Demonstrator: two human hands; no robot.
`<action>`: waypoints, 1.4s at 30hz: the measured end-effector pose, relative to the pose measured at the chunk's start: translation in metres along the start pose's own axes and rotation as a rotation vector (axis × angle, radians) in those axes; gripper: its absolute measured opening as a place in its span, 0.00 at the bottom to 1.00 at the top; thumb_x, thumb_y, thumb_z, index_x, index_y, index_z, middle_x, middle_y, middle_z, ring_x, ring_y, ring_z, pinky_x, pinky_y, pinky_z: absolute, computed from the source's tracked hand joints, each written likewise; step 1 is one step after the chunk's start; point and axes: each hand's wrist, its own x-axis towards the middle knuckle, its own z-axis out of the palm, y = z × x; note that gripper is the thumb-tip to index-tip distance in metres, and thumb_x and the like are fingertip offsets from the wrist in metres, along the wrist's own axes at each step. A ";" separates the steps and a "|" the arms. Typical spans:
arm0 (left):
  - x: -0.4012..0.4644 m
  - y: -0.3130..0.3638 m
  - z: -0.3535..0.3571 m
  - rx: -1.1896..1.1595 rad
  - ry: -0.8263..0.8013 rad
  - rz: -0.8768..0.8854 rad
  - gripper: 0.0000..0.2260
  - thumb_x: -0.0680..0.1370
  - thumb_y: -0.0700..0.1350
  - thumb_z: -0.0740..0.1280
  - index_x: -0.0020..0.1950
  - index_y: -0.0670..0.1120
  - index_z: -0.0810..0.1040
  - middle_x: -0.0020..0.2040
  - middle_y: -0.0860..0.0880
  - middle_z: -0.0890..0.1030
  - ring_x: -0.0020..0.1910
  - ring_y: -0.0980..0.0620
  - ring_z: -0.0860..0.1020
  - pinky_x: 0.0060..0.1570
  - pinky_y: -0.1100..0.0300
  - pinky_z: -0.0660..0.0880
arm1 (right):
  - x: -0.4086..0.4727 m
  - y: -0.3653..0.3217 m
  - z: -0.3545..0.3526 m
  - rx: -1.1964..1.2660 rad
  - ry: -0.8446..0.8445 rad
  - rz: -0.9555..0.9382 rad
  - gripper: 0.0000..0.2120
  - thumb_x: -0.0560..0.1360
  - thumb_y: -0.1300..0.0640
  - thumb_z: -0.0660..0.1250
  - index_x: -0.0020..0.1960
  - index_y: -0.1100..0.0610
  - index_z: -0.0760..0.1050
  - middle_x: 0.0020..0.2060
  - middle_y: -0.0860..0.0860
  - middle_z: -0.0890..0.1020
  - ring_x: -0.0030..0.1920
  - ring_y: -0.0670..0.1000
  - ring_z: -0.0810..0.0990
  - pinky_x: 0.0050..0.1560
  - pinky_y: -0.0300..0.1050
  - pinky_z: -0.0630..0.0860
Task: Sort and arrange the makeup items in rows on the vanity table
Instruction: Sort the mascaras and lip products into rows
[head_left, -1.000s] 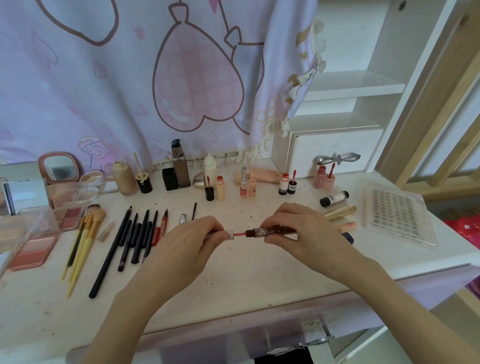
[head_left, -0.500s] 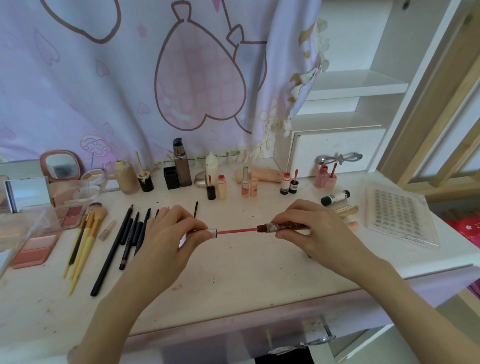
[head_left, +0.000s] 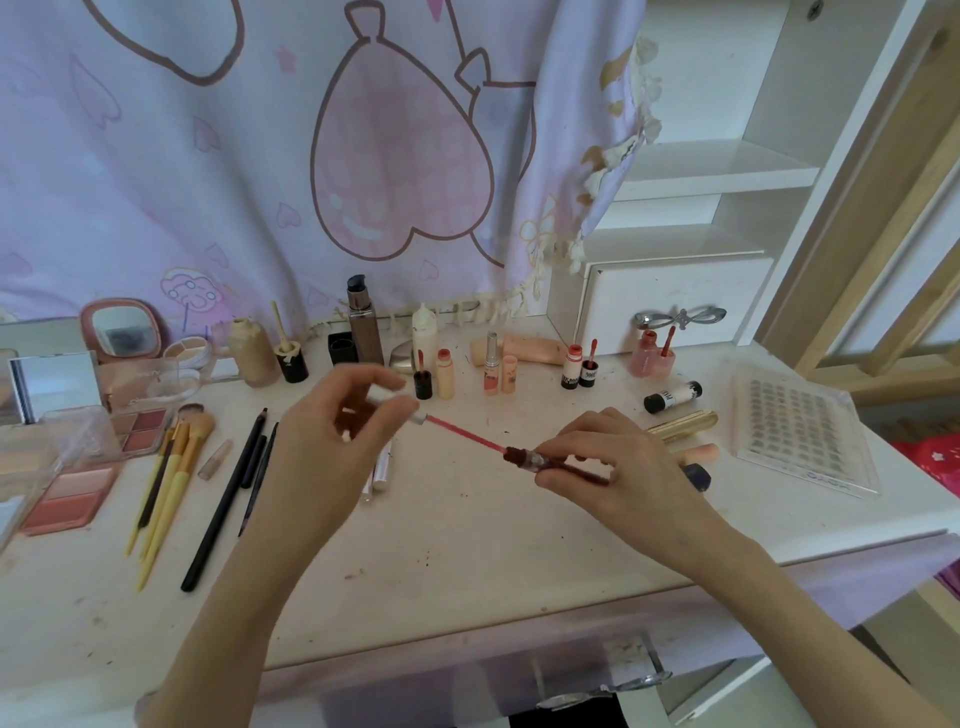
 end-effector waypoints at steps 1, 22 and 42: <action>0.005 0.006 0.001 -0.067 0.016 -0.001 0.06 0.74 0.42 0.68 0.46 0.54 0.76 0.33 0.63 0.78 0.29 0.65 0.73 0.29 0.76 0.67 | 0.000 -0.003 0.003 0.044 -0.002 0.018 0.05 0.70 0.54 0.72 0.46 0.48 0.82 0.39 0.42 0.77 0.42 0.41 0.72 0.44 0.27 0.65; -0.017 0.001 0.032 0.038 -0.297 -0.104 0.06 0.67 0.53 0.71 0.41 0.57 0.77 0.35 0.68 0.77 0.34 0.69 0.71 0.35 0.77 0.65 | 0.009 -0.023 0.020 1.103 0.007 0.328 0.12 0.65 0.59 0.69 0.46 0.62 0.82 0.37 0.56 0.83 0.35 0.49 0.79 0.34 0.36 0.76; -0.017 -0.010 0.022 0.187 -0.368 0.007 0.06 0.79 0.44 0.60 0.51 0.56 0.69 0.39 0.56 0.73 0.35 0.66 0.71 0.37 0.73 0.69 | 0.032 -0.002 -0.039 0.850 0.170 0.275 0.14 0.79 0.57 0.61 0.39 0.65 0.73 0.23 0.51 0.61 0.25 0.49 0.55 0.26 0.40 0.53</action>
